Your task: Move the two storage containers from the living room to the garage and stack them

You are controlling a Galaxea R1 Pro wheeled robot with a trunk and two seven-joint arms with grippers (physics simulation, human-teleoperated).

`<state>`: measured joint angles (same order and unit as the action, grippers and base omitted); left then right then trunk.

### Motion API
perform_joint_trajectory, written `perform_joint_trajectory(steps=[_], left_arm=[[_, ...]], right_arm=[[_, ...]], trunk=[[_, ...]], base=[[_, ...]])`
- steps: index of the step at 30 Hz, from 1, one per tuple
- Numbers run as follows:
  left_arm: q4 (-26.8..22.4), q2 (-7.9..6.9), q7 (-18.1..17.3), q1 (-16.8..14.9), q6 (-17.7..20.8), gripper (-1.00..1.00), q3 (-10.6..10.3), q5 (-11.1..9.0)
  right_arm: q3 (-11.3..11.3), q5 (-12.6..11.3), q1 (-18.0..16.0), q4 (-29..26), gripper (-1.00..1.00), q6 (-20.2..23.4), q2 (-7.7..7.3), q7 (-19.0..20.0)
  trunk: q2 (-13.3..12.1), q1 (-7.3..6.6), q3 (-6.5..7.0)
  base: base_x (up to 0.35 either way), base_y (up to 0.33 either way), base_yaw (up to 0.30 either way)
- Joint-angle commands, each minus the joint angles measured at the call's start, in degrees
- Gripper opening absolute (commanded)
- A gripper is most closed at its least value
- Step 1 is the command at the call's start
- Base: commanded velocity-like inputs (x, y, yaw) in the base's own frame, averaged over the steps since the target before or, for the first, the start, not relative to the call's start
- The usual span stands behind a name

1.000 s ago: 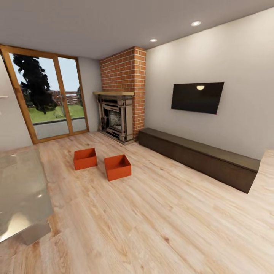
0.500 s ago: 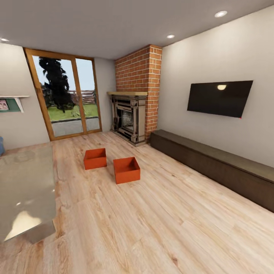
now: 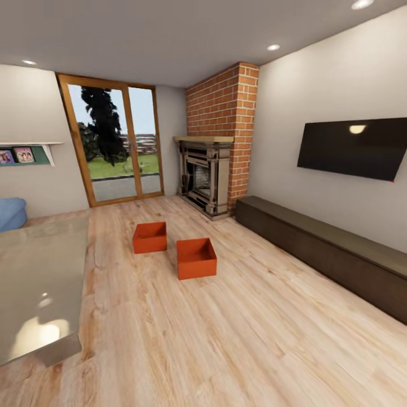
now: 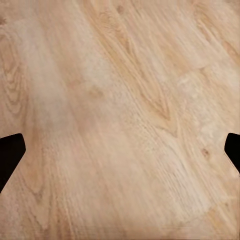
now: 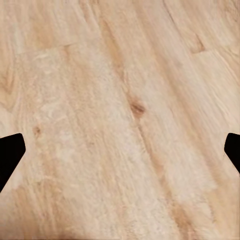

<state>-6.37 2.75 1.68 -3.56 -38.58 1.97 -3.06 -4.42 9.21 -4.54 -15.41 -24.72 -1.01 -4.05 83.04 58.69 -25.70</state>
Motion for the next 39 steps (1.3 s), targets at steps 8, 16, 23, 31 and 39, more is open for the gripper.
perform_joint_trajectory(steps=[8, 16, 23, 31, 39], left_arm=[[0.1, 0.06, 0.0, 0.0, -0.2, 1.0, 0.1, -0.1], [0.0, 0.06, 0.0, 0.0, -0.2, 1.0, 0.1, -0.1], [0.1, 0.06, 0.0, 0.0, -0.2, 1.0, 0.1, -0.1], [0.0, 0.03, 0.0, 0.0, -0.2, 1.0, 0.1, -0.1], [0.0, -0.03, 0.0, 0.0, -0.2, 1.0, 0.1, -0.1]], right_arm=[[-0.5, 0.2, 0.0, 0.0, 1.0, -0.1, -0.05, -0.4], [-0.4, 0.2, 0.0, 0.0, 1.0, -0.1, -0.05, -0.4], [-0.4, 0.2, 0.0, 0.0, 1.0, -0.1, -0.05, -0.4], [-0.5, 0.2, 0.0, 0.0, 1.0, -0.1, -0.05, -0.4], [-0.5, 0.2, 0.0, 0.0, 1.0, -0.1, -0.05, -0.4]], trunk=[[0.0, 0.03, -0.06], [0.0, 0.03, -0.06], [0.0, 0.03, -0.06], [0.0, 0.03, -0.06], [0.0, 0.03, -0.06]], base=[[0.313, -0.191, 0.174], [0.313, -0.191, 0.203], [0.313, -0.191, 0.034], [0.313, -0.189, 0.003], [0.317, -0.068, 0.072]])
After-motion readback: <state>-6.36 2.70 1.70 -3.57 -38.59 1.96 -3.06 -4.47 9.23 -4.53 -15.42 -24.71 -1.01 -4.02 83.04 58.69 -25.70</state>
